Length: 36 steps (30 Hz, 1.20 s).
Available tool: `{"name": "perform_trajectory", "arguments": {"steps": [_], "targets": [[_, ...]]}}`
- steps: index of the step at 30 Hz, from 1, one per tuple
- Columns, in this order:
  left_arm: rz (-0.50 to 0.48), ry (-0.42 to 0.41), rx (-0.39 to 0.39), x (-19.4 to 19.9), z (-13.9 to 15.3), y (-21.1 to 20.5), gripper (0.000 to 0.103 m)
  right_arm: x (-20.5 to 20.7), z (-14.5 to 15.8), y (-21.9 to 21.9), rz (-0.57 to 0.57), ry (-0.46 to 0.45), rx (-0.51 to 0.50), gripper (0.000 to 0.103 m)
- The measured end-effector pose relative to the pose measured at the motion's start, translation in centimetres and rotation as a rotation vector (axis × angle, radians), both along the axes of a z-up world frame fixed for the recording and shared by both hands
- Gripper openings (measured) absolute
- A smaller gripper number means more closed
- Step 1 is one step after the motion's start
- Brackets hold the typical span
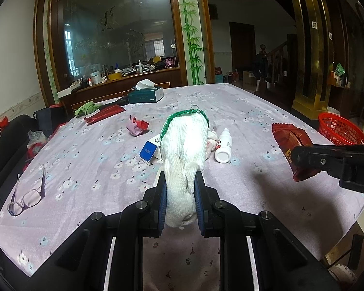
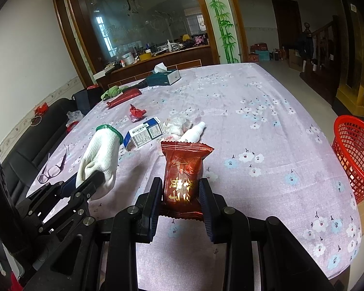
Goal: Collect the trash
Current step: 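Lift and hold the glove and red packet above the table with both tools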
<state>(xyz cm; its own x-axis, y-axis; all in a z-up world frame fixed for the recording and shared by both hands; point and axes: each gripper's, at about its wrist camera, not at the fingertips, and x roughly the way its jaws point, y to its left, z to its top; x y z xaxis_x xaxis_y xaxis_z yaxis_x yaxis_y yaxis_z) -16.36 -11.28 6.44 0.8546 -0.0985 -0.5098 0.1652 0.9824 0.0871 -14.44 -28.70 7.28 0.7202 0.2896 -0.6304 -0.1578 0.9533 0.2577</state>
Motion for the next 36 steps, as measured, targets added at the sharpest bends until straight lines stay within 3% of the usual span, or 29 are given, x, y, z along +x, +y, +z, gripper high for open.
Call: {"name": "perform_trajectory", "arguments": {"steps": [9, 21, 36], "targets": [[0.002, 0.001, -0.006, -0.2, -0.2, 0.0, 0.019, 0.1, -0.4, 0.3, -0.019, 0.005, -0.036, 0.033], [0.001, 0.002, -0.004, -0.3, -0.3, 0.0, 0.019, -0.5, -0.4, 1.0, -0.069, -0.044, -0.171, 0.033], [0.000, 0.006, -0.004, -0.2, -0.3, 0.0, 0.019, -0.3, -0.8, 1.2, -0.071, -0.039, -0.207, 0.033]]}}
